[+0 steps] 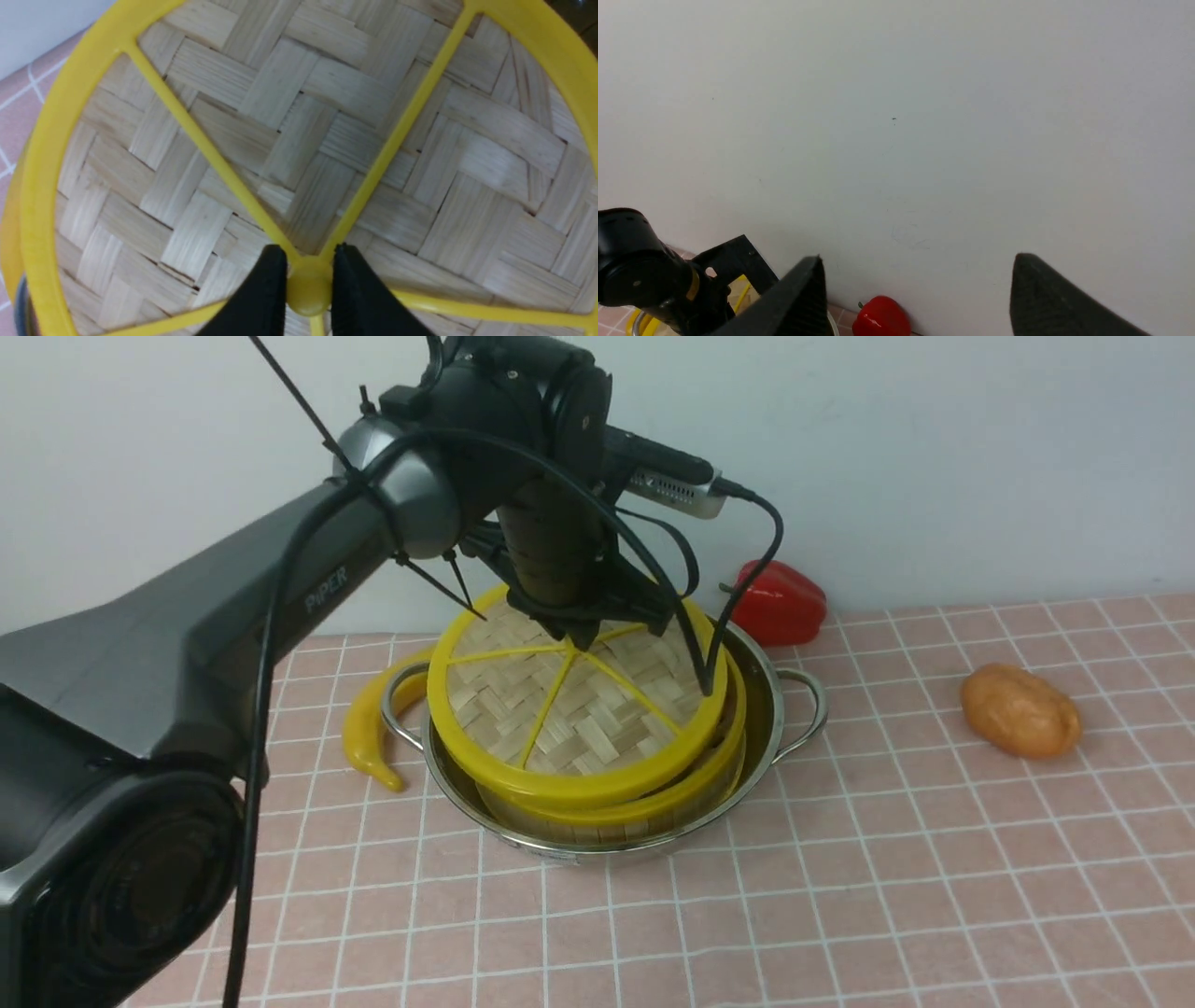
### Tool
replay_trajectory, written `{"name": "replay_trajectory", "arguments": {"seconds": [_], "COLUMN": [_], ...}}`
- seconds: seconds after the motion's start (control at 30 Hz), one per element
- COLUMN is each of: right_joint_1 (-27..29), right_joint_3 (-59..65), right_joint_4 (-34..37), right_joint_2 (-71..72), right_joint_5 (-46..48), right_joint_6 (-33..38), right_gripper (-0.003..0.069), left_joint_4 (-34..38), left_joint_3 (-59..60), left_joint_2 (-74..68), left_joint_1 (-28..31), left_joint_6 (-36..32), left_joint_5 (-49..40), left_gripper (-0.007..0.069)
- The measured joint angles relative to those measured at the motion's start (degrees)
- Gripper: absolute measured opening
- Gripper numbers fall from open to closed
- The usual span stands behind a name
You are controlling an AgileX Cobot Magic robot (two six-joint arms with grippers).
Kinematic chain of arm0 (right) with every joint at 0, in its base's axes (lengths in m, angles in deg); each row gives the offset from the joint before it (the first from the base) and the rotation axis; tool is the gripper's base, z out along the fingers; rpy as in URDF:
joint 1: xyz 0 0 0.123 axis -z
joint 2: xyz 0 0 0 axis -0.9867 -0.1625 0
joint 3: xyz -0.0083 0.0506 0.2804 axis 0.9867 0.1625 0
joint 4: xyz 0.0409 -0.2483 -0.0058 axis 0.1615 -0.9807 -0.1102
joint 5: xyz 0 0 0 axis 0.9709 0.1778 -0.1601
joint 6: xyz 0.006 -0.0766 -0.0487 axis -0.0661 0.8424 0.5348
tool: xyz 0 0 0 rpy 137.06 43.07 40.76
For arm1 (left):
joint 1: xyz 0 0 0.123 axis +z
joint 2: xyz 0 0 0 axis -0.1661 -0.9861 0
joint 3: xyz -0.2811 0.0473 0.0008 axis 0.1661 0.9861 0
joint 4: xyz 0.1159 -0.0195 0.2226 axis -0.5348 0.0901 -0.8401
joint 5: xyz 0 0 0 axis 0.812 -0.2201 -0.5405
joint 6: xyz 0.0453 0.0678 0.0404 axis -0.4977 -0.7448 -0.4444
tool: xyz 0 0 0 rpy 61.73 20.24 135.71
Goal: Place the steamer in the pot on the pink tablecloth, and put the lid on the steamer.
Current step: 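Place the yellow bamboo steamer lid onto the steamer in the pot with the left gripper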
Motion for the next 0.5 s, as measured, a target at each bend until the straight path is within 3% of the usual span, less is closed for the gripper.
{"name": "replay_trajectory", "arguments": {"seconds": [0.5], "right_joint_1": [0.0], "right_joint_3": [0.0], "right_joint_4": [0.0], "right_joint_2": [-0.4], "right_joint_5": [0.0], "right_joint_6": [0.0], "right_gripper": [0.0514], "left_joint_4": [2.1], "left_joint_3": [-0.1], "left_joint_2": [-1.6], "left_joint_1": [0.0], "left_joint_6": [-0.1], "left_joint_5": [1.9], "left_gripper": [0.0113]}}
